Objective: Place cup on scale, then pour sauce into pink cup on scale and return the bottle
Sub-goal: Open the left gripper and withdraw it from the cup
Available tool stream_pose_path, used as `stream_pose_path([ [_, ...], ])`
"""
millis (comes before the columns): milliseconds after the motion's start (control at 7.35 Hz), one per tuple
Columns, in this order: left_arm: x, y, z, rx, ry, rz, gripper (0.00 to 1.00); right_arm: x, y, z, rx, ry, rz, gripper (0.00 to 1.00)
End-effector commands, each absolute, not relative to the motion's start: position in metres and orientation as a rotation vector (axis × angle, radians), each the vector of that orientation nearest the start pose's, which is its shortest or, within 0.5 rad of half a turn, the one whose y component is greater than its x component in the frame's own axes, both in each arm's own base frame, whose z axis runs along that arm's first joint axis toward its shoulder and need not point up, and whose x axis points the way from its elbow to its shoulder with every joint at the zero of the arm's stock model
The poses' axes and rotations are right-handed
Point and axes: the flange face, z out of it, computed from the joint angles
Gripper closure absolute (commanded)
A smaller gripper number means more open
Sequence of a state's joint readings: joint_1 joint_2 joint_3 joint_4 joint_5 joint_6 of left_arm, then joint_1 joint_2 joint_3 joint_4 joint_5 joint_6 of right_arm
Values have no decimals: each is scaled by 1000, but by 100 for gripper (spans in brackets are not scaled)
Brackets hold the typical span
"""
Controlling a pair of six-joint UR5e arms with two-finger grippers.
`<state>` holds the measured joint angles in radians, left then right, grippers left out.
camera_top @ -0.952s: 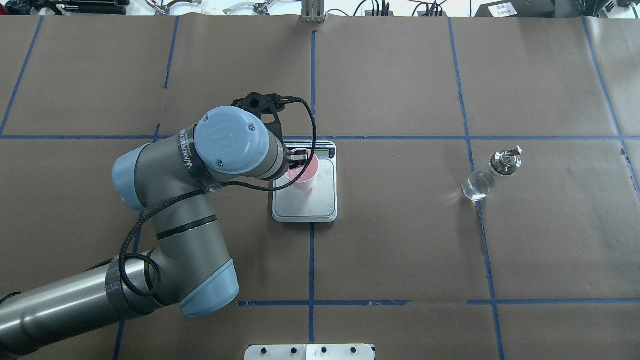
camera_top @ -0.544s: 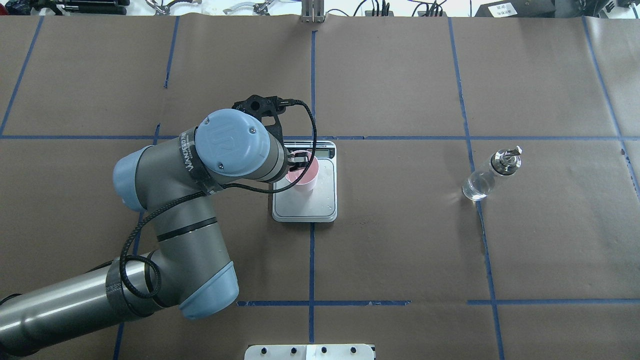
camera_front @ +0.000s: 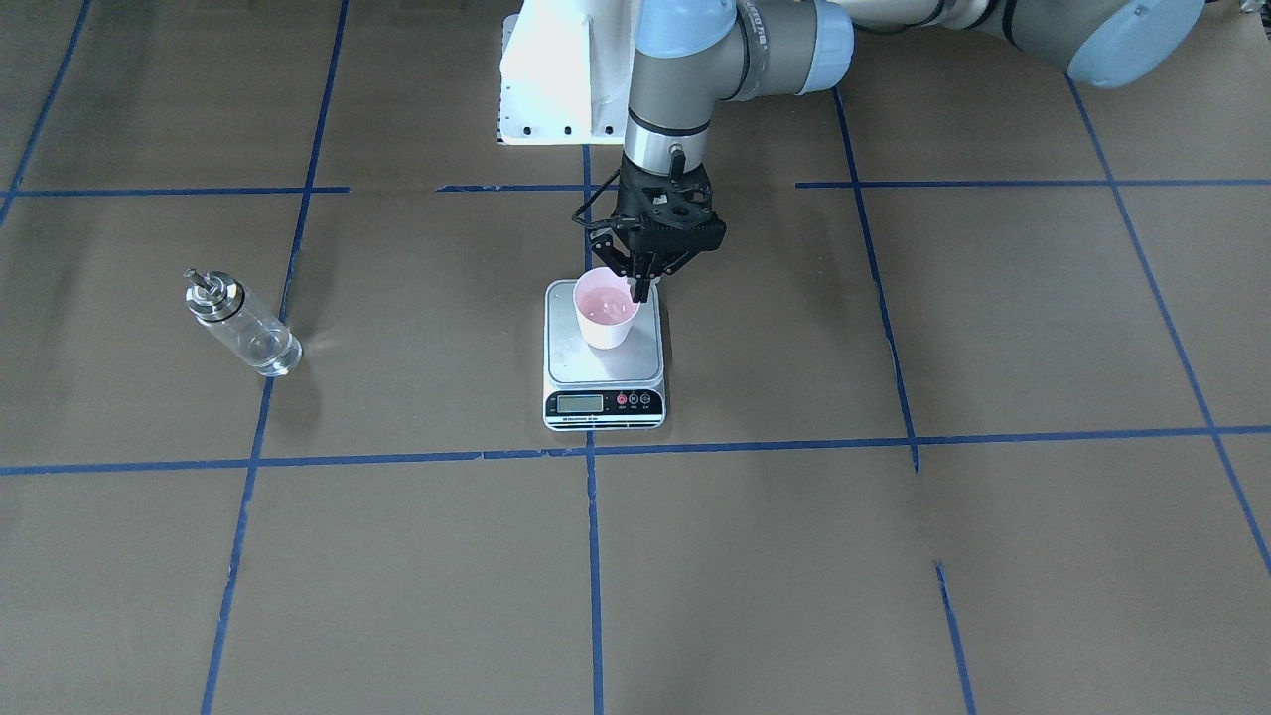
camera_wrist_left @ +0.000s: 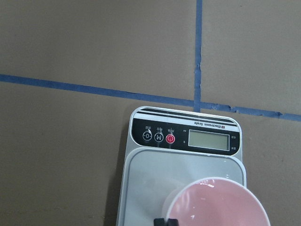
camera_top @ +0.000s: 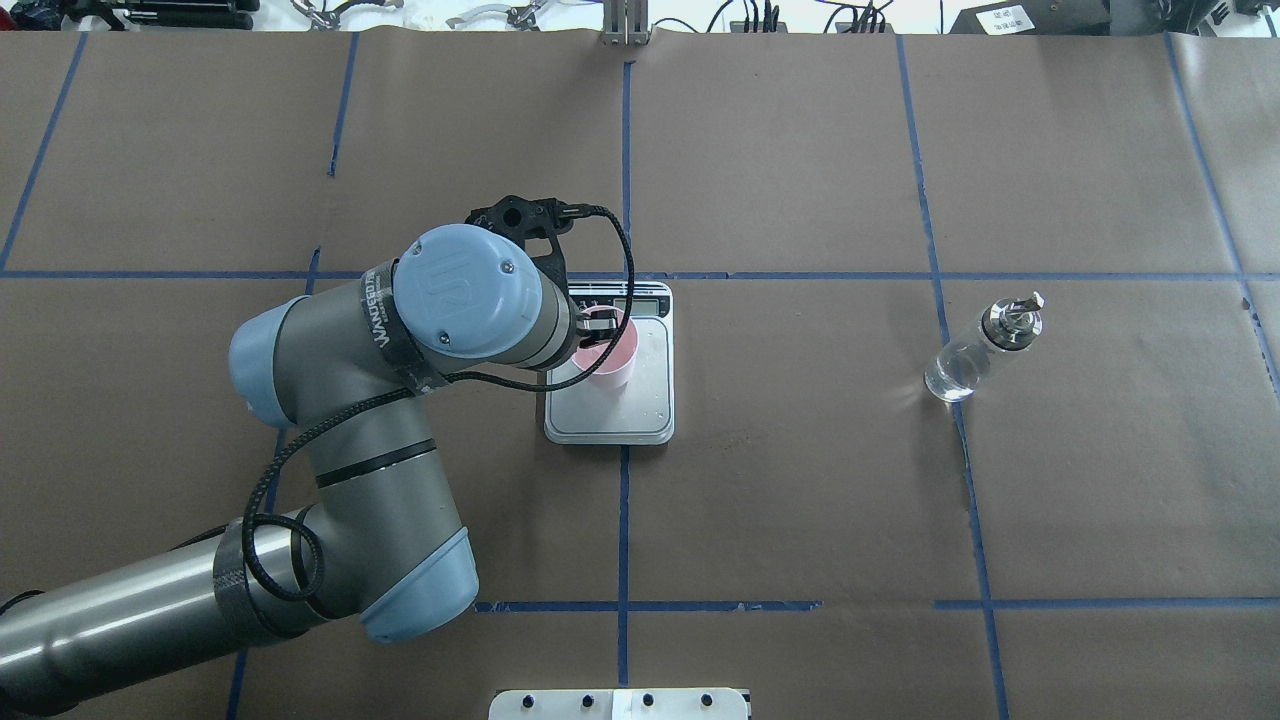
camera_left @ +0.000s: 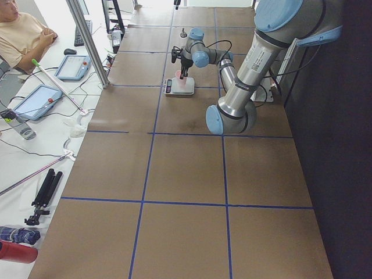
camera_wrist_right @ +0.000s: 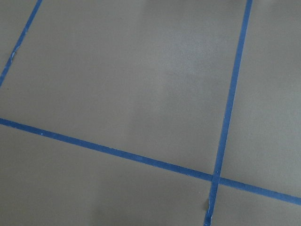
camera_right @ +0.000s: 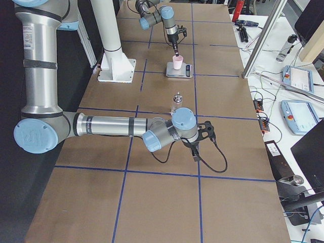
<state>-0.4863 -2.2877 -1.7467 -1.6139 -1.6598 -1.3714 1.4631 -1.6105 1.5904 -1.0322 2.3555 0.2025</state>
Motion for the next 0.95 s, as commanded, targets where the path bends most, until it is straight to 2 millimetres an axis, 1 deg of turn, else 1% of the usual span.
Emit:
stream_pose_path([
  [0, 533, -421, 168, 236, 909, -223, 82, 9, -501, 607, 367, -831, -115, 0],
  [136, 531, -423, 177, 259, 916, -229, 71, 9, -501, 607, 367, -831, -115, 0],
  [272, 529, -423, 176, 281, 914, -195, 51, 9, -501, 607, 367, -831, -115, 0],
  [408, 519, -422, 167, 324, 914, -118, 1, 9, -502, 605, 371, -832, -116, 0],
  [544, 502, -422, 156, 351, 935, -106, 0, 9, -502, 605, 371, -832, -116, 0],
  [680, 487, -420, 151, 363, 954, -110, 0, 9, -502, 603, 375, -832, -117, 0],
  [816, 469, -423, 158, 382, 950, -105, 0, 9, -502, 600, 380, -834, -120, 0],
])
